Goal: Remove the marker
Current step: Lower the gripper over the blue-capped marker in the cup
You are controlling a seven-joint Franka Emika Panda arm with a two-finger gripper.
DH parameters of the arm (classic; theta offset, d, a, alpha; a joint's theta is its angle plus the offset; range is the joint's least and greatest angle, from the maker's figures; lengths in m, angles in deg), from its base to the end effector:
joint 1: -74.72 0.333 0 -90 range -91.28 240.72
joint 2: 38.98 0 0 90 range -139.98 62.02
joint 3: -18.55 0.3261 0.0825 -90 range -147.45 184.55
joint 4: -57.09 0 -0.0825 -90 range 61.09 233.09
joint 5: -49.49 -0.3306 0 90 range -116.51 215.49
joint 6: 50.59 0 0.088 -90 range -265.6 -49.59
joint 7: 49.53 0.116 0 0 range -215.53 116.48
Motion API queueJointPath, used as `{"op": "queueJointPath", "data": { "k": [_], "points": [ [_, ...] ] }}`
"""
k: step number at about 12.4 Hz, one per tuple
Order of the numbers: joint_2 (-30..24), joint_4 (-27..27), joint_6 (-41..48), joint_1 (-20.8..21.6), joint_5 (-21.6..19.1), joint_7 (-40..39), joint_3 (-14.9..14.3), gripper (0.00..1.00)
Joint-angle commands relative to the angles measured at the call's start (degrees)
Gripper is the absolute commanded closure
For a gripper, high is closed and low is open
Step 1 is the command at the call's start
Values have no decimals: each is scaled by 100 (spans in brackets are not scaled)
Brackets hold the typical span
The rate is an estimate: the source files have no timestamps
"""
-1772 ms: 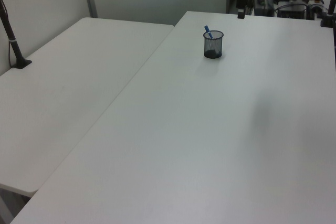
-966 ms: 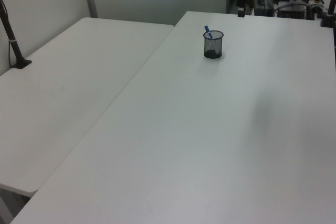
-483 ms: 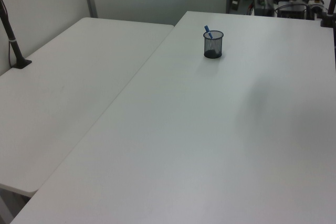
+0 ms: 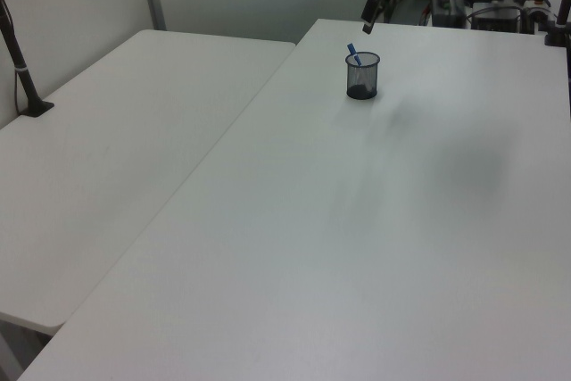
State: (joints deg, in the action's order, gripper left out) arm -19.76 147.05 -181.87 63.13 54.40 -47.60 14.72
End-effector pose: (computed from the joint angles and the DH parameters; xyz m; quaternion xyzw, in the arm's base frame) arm 0.6273 -0.1691 0.5093 0.9726 -0.1226 0.1848 0.0696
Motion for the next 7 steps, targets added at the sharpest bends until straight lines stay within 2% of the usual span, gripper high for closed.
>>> {"op": "queueJointPath", "data": {
  "k": [1,3,4,7],
  "points": [
    [581,-199,-1080,-159,-25,115,-145,0],
    [959,-190,-2177,-256,-26,761,-145,0],
    [1100,-181,-2548,-256,1,965,-145,5],
    [1364,-190,-2894,-221,-26,1002,-136,15]
  ]
}}
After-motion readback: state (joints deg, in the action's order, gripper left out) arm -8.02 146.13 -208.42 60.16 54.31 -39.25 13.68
